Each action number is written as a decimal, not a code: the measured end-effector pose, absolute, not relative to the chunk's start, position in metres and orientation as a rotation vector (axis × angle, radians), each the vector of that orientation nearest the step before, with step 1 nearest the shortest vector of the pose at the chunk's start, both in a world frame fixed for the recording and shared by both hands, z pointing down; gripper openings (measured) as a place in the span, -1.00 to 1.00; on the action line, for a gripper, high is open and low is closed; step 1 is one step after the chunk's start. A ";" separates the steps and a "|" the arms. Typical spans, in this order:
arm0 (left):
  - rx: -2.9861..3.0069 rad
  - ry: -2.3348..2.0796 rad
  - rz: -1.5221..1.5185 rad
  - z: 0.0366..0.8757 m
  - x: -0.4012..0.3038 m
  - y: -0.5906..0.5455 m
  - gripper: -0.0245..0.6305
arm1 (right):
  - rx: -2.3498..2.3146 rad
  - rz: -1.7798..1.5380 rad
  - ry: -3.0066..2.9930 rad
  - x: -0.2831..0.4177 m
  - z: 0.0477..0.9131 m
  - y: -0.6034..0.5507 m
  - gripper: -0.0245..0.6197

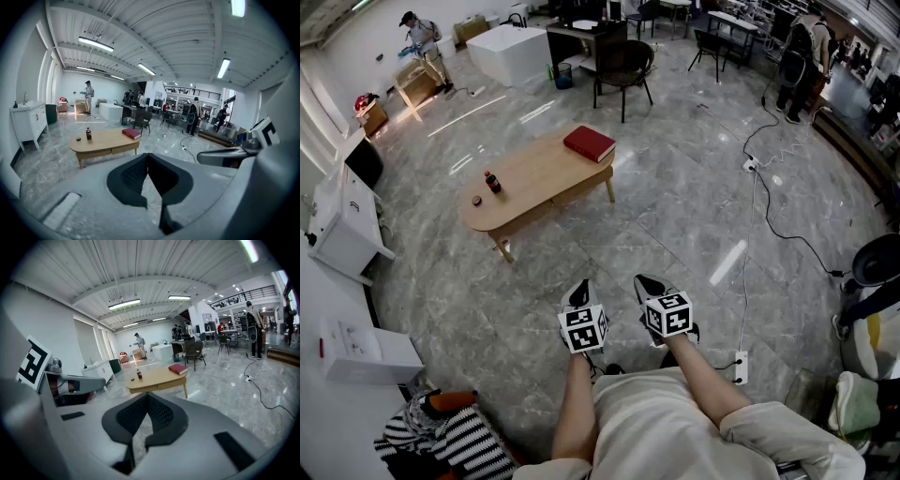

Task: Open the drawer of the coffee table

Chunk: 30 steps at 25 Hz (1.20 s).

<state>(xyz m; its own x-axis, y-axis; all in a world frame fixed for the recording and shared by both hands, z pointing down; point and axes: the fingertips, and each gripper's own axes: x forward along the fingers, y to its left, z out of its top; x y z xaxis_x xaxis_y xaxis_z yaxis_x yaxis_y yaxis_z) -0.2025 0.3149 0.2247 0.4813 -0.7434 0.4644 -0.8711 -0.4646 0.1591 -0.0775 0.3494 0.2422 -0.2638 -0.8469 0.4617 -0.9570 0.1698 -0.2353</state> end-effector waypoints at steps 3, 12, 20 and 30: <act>2.335 -1.354 0.445 0.225 -0.227 0.324 -0.90 | 1.774 0.697 -2.209 -0.094 0.237 0.359 -0.88; 2.256 -1.328 0.450 0.250 -0.244 0.323 -0.89 | 1.776 0.701 -2.217 -0.110 0.244 0.357 -0.88; 2.299 -1.240 0.472 0.246 -0.248 0.290 -0.89 | 1.676 0.931 -2.547 -0.141 0.233 0.297 -0.88; 2.477 -1.200 0.508 0.207 -0.182 0.166 -0.90 | 1.716 0.686 -2.522 -0.091 0.191 0.189 -0.88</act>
<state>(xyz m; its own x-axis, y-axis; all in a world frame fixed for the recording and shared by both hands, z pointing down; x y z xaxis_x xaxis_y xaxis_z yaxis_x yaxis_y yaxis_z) -0.1824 0.1660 0.2071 0.5790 -0.6758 0.4562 -0.7979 -0.5847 0.1466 -0.0906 0.1886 0.1915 -0.3975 -0.8822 0.2525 -0.8886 0.3013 -0.3459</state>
